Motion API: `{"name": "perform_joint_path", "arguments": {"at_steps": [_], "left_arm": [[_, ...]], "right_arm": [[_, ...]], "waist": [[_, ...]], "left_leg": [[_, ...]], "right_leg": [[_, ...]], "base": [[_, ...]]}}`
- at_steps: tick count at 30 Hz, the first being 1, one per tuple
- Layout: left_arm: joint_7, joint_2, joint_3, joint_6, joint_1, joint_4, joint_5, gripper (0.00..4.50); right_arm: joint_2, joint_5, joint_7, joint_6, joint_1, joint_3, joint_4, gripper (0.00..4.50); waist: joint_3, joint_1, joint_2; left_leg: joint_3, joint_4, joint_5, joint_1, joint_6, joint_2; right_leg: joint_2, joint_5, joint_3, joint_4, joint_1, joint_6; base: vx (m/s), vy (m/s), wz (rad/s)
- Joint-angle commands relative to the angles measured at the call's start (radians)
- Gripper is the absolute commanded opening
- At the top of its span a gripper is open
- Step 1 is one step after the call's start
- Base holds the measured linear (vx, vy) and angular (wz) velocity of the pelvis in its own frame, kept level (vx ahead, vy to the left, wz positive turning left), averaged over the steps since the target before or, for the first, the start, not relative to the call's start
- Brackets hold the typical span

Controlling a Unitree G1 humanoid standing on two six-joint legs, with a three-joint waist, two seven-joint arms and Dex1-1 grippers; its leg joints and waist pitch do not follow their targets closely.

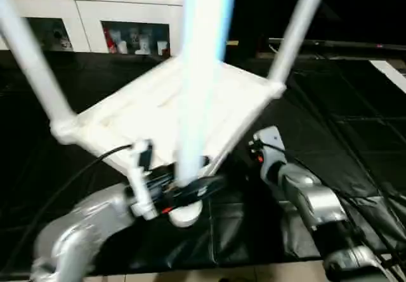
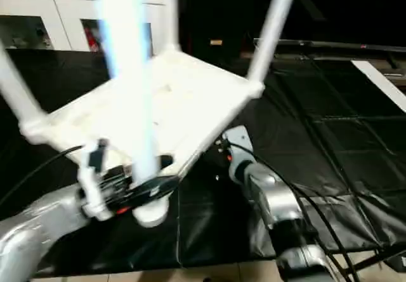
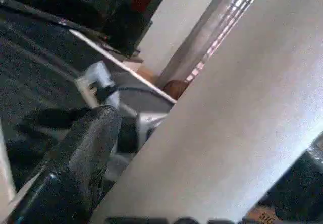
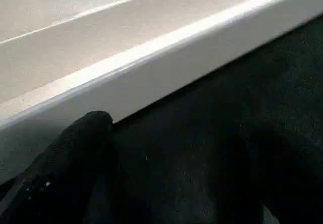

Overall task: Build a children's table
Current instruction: Rotate table base

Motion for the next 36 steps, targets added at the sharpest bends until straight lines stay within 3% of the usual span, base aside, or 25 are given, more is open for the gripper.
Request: {"name": "perform_joint_path", "arguments": {"at_steps": [1,4,8,11,12,14,15,16,17,22,25,26,27,29,31,36], "left_arm": [[0.01,-0.036,-0.103,-0.012,-0.048,0.035,0.051,4.46],[0.026,-0.06,-0.121,-0.033,-0.08,0.081,0.084,4.46],[0.034,-0.081,-0.133,-0.042,-0.105,0.103,0.099,4.46],[0.041,-0.096,-0.149,-0.072,-0.131,0.138,0.137,4.46],[0.055,-0.107,-0.141,-0.096,-0.142,0.158,0.155,4.46],[0.08,-0.12,-0.114,-0.141,-0.16,0.189,0.183,4.46],[0.093,-0.121,-0.085,-0.166,-0.169,0.201,0.189,4.46],[0.097,-0.118,-0.074,-0.171,-0.173,0.204,0.187,4.46],[0.096,-0.109,-0.061,-0.179,-0.176,0.206,0.19,4.46],[0.046,0.003,-0.034,-0.185,-0.167,0.175,0.224,4.46],[0.017,0.06,-0.045,-0.169,-0.149,0.145,0.237,4.46],[-0.03,0.143,-0.073,-0.153,-0.118,0.111,0.26,4.46],[-0.048,0.172,-0.089,-0.154,-0.108,0.107,0.275,4.46],[-0.094,0.245,-0.137,-0.162,-0.087,0.105,0.323,4.46],[-0.137,0.322,-0.204,-0.203,-0.074,0.14,0.408,4.46],[-0.173,0.357,-0.218,-0.245,-0.108,0.21,0.445,4.03]], "right_arm": [[0.071,-0.005,0.022,-0.052,-0.066,0.041,0.062,4.5],[0.095,-0.009,0.021,-0.076,-0.101,0.031,0.123,4.5],[0.114,-0.011,0.027,-0.101,-0.132,0.02,0.187,4.5],[0.124,-0.027,0.022,-0.136,-0.161,0.01,0.255,4.5],[0.124,-0.032,0.012,-0.152,-0.172,0.002,0.279,4.5],[0.118,-0.035,-0.01,-0.174,-0.186,-0.019,0.309,4.5],[0.107,-0.033,-0.03,-0.185,-0.188,-0.036,0.318,4.5],[0.102,-0.032,-0.038,-0.189,-0.188,-0.043,0.32,4.5],[0.094,-0.028,-0.045,-0.195,-0.188,-0.054,0.326,4.5],[0.033,0.008,-0.057,-0.217,-0.169,-0.123,0.324,4.5],[0.006,0.002,-0.045,-0.211,-0.155,-0.128,0.296,4.5],[-0.035,-0.018,-0.012,-0.191,-0.127,-0.113,0.243,4.5],[-0.045,-0.016,0.004,-0.181,-0.116,-0.111,0.22,4.5],[-0.065,0.0,0.044,-0.154,-0.089,-0.114,0.16,4.5],[-0.096,0.005,0.104,-0.153,-0.045,-0.103,0.077,4.5],[-0.158,0.074,0.242,-0.116,0.015,-0.105,-0.09,4.5]], "waist": [[-0.06,0.009,0.005],[-0.06,0.008,0.007],[-0.065,0.011,0.015],[-0.065,0.012,0.018],[-0.064,0.014,0.023],[-0.066,0.012,0.02],[-0.067,0.015,0.026],[-0.066,0.014,0.022],[-0.067,0.014,0.026],[-0.069,0.023,0.023],[-0.066,0.027,0.02],[-0.065,0.028,0.02],[-0.064,0.024,0.016],[-0.062,0.028,0.021],[-0.061,0.032,0.02],[-0.059,0.04,0.023]], "left_leg": [[0.017,-0.071,-0.219,-0.023,0.008,0.001],[0.017,-0.07,-0.224,-0.021,0.008,0.001],[0.018,-0.069,-0.198,-0.018,0.009,0.004],[0.019,-0.068,-0.2,-0.016,0.012,0.004],[0.018,-0.069,-0.202,-0.017,0.012,0.003],[0.018,-0.067,-0.201,-0.019,0.013,0.003],[0.017,-0.067,-0.199,-0.017,0.011,0.003],[0.018,-0.067,-0.199,-0.018,0.012,0.003],[0.017,-0.067,-0.202,-0.017,0.011,0.003],[0.017,-0.067,-0.191,-0.011,0.021,0.004],[0.019,-0.067,-0.195,-0.014,0.018,0.004],[0.018,-0.067,-0.201,-0.015,0.018,0.002],[0.02,-0.068,-0.2,-0.016,0.021,0.002],[0.019,-0.068,-0.204,-0.013,0.027,0.002],[0.019,-0.07,-0.213,-0.011,0.028,0.003],[0.017,-0.073,-0.242,-0.008,0.026,0.003]], "right_leg": [[-0.041,-0.381,0.034,-0.068,0.06,-0.121],[-0.043,-0.392,0.034,-0.071,0.059,-0.118],[-0.043,-0.293,0.035,-0.06,0.061,-0.163],[-0.041,-0.268,0.035,-0.059,0.061,-0.184],[-0.043,-0.268,0.035,-0.058,0.064,-0.186],[-0.044,-0.272,0.034,-0.06,0.066,-0.186],[-0.045,-0.269,0.034,-0.06,0.066,-0.185],[-0.044,-0.27,0.034,-0.061,0.067,-0.183],[-0.044,-0.269,0.033,-0.059,0.067,-0.185],[-0.042,-0.259,0.032,-0.052,0.065,-0.181],[-0.042,-0.268,0.032,-0.052,0.066,-0.182],[-0.042,-0.292,0.032,-0.055,0.068,-0.17],[-0.042,-0.301,0.034,-0.055,0.065,-0.164],[-0.039,-0.319,0.035,-0.056,0.062,-0.153],[-0.039,-0.343,0.035,-0.059,0.059,-0.149],[-0.042,-0.379,0.036,-0.067,0.059,-0.142]], "base": [[0.0,0.0,0.0],[0.0,0.0,0.0],[0.0,0.0,0.0],[0.0,0.0,0.0],[0.0,0.0,0.0],[0.0,0.0,0.0],[0.0,0.0,0.0],[0.0,0.0,0.0],[0.0,0.0,0.0],[0.0,0.0,0.0],[0.0,0.0,0.0],[0.0,0.0,0.0],[0.0,0.0,0.0],[0.0,0.0,0.0],[0.0,0.0,0.0],[0.0,0.0,0.0]]}}
